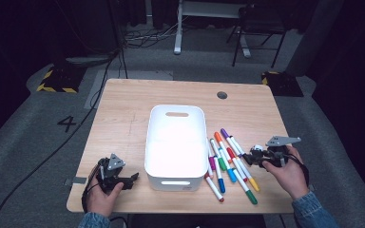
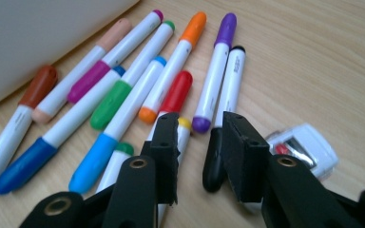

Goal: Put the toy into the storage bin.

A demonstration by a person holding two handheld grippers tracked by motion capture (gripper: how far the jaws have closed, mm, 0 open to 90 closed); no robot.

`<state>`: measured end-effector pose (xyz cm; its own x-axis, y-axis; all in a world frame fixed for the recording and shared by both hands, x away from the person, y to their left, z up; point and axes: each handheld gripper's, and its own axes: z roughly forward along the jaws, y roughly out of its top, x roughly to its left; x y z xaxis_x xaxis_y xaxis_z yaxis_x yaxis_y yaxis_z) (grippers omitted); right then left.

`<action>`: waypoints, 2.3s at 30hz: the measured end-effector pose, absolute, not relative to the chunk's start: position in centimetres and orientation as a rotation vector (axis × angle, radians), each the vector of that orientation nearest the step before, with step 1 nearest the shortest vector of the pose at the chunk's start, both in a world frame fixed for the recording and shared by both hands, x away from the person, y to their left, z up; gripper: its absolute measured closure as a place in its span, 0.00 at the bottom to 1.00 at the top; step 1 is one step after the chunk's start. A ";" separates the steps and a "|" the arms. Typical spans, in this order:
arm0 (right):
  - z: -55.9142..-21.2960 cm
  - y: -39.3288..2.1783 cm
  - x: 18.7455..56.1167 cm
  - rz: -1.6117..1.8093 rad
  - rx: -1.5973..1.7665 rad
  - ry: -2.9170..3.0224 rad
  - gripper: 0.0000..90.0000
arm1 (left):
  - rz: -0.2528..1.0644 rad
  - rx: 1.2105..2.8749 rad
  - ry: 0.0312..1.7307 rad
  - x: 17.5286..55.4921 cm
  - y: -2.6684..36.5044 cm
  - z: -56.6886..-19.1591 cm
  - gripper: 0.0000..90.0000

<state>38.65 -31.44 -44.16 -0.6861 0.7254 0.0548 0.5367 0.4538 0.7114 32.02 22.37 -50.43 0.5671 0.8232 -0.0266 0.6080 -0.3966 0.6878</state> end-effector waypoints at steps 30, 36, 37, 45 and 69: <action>-45.4 -27.2 45.5 0.745 1.109 2.550 0.80 | 0.417 2.149 1.130 32.2 22.4 -50.4 0.18; -46.1 -27.0 46.1 0.704 1.131 2.548 0.80 | 0.415 2.150 1.129 32.2 22.4 -50.4 0.18; -46.2 -26.9 46.1 0.701 1.152 2.548 0.80 | 0.419 2.151 1.129 32.2 22.4 -50.4 0.18; -46.9 -26.5 46.5 0.654 1.184 2.541 0.80 | 0.416 2.152 1.128 32.2 22.4 -50.4 0.18; -46.9 -25.6 45.8 0.630 1.305 2.464 0.85 | 0.405 2.151 1.127 32.3 22.4 -50.4 0.18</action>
